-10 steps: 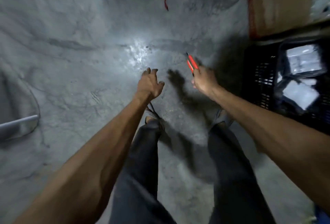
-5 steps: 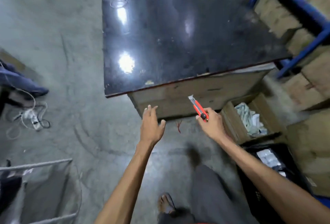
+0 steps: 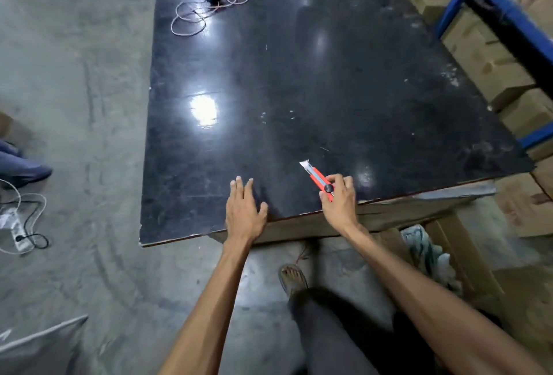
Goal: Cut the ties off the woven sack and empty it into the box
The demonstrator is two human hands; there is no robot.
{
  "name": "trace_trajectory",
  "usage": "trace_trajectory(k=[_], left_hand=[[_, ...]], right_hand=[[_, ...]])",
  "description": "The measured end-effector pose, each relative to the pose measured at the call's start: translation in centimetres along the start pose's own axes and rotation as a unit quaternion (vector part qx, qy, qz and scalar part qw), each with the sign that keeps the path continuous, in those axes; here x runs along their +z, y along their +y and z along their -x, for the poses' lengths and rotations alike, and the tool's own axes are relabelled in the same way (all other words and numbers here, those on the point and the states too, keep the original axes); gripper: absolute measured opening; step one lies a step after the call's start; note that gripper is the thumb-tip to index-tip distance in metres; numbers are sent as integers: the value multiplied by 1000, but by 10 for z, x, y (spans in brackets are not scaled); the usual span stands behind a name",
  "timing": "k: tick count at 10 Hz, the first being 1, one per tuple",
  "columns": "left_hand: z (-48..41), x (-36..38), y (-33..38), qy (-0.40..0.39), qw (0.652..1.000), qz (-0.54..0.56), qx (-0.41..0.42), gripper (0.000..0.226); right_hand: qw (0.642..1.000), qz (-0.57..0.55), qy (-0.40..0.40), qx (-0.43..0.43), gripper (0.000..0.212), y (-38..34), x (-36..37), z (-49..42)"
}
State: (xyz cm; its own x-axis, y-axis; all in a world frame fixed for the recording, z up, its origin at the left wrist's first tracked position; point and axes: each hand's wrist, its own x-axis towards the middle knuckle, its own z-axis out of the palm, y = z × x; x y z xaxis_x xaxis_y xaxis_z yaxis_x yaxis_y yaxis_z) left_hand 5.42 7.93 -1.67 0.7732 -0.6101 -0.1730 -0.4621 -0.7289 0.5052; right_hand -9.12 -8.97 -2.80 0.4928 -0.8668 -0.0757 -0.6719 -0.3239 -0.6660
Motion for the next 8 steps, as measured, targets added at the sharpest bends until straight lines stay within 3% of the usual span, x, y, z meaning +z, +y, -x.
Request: trace_trajectory(k=[2, 4, 7, 8], left_hand=[[-76, 53, -13, -6, 998, -34, -44, 70], [-88, 76, -12, 1, 994, -97, -45, 71], [-80, 21, -7, -105, 992, -50, -56, 71], [-18, 0, -18, -62, 998, -5, -19, 68]], right_hand=[[995, 80, 39, 34, 27, 15, 52, -82], [990, 129, 45, 39, 31, 15, 66, -104], [976, 196, -72, 55, 64, -15, 20, -78], [982, 165, -90, 31, 65, -20, -14, -18]])
